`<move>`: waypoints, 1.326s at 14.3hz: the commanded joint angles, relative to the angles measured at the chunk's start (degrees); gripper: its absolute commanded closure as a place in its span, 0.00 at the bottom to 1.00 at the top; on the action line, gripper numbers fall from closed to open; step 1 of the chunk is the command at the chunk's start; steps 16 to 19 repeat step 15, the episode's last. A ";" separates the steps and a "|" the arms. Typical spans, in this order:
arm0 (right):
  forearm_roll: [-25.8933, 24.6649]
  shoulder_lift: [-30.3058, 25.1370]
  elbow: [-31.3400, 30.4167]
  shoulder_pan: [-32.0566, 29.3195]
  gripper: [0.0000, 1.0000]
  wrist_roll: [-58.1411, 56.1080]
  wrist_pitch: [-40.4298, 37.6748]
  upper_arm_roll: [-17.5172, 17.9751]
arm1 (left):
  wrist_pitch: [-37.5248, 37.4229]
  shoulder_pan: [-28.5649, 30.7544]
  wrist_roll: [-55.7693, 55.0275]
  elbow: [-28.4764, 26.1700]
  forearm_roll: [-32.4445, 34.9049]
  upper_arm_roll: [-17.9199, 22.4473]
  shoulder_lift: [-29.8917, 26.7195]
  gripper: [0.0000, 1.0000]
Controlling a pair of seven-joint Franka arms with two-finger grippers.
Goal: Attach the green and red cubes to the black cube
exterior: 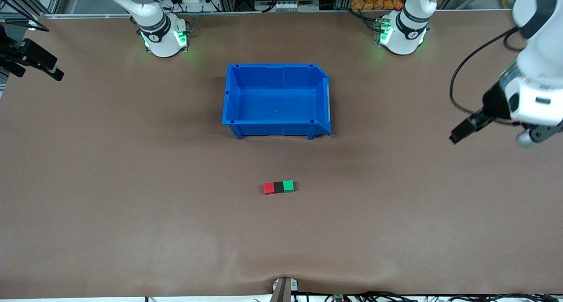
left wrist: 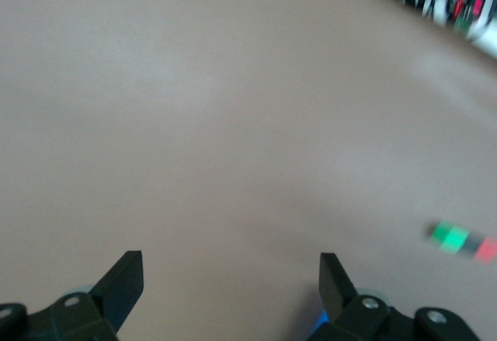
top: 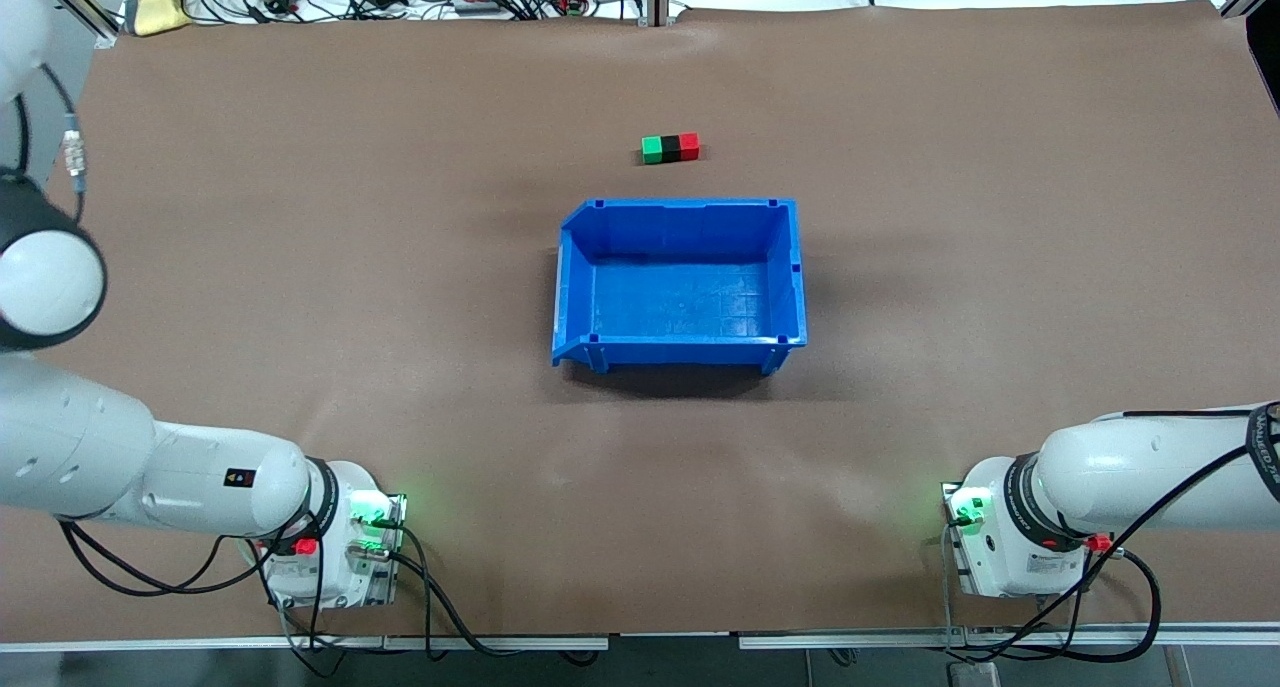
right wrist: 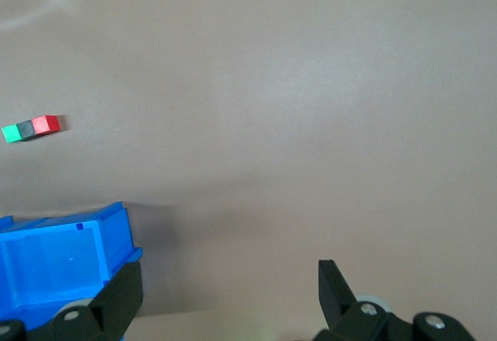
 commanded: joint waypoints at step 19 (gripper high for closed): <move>-3.30 0.76 1.48 -1.05 0.00 -6.97 -2.90 0.37 | -16.33 0.74 32.84 5.06 -0.73 -0.13 -1.85 0.00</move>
